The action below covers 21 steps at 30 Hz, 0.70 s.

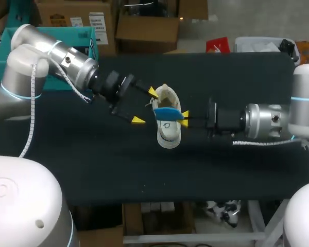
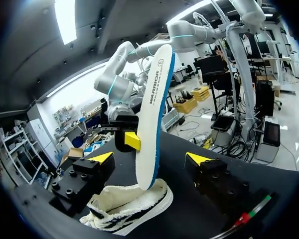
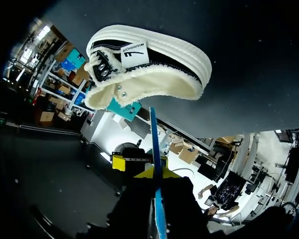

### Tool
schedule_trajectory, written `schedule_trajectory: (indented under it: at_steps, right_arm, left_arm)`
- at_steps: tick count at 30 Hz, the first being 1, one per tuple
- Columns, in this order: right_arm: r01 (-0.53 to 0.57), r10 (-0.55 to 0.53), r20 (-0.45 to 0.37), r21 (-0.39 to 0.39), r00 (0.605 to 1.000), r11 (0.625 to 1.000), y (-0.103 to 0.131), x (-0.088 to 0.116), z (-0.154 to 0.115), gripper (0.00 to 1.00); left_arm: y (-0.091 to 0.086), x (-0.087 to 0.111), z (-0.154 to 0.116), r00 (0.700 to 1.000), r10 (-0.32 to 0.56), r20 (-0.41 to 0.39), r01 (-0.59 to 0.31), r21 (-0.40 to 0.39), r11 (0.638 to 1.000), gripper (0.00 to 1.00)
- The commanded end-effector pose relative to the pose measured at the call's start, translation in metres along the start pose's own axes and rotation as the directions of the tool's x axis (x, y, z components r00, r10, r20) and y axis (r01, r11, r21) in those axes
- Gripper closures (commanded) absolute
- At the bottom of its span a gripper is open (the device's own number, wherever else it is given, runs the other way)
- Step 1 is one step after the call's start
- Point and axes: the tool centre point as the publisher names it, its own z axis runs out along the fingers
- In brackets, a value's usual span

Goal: Open the shoe tongue, take the insole out of the shoe, put the insole back into the shoe, and pack the shoe into the shoebox

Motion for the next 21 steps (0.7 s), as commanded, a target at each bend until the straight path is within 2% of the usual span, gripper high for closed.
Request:
schedule_trajectory:
  at_steps: [1,2,9,12,14,18,21]
  right_arm:
    - [0.012,-0.012,-0.023,-0.014,1.000,1.000,0.003,-0.002,0.003,1.00]
    - [0.018,-0.019,-0.032,-0.048,0.999,0.999,0.005,-0.003,0.005,1.00]
    - [0.036,-0.038,-0.077,-0.028,0.996,0.999,0.018,-0.005,0.013,1.00]
    - [0.036,-0.038,-0.086,-0.029,0.996,0.999,0.021,-0.004,0.014,1.00]
    - [0.035,-0.037,-0.087,-0.029,0.996,0.999,0.022,-0.003,0.014,1.00]
    - [0.033,-0.037,-0.088,-0.045,0.995,0.998,0.022,-0.001,0.016,1.00]
    - [0.036,-0.041,-0.090,-0.053,0.995,0.998,0.021,0.000,0.017,1.00]
  left_arm:
    - [0.003,0.001,0.012,0.985,0.005,0.173,-0.004,-0.009,1.000,0.10]
    - [0.004,0.000,0.015,0.986,0.003,0.167,0.000,-0.018,1.000,0.12]
    - [0.011,-0.004,0.020,0.987,0.005,0.161,0.003,-0.051,0.999,0.17]
    - [0.014,-0.006,0.020,0.987,0.003,0.160,0.007,-0.062,0.998,0.31]
    - [0.016,-0.007,0.020,0.987,0.000,0.161,0.013,-0.078,0.997,0.51]
    - [0.020,-0.007,0.021,0.989,-0.006,0.148,0.018,-0.084,0.996,0.67]
    - [0.021,-0.006,0.021,0.991,-0.010,0.134,0.021,-0.085,0.996,0.69]
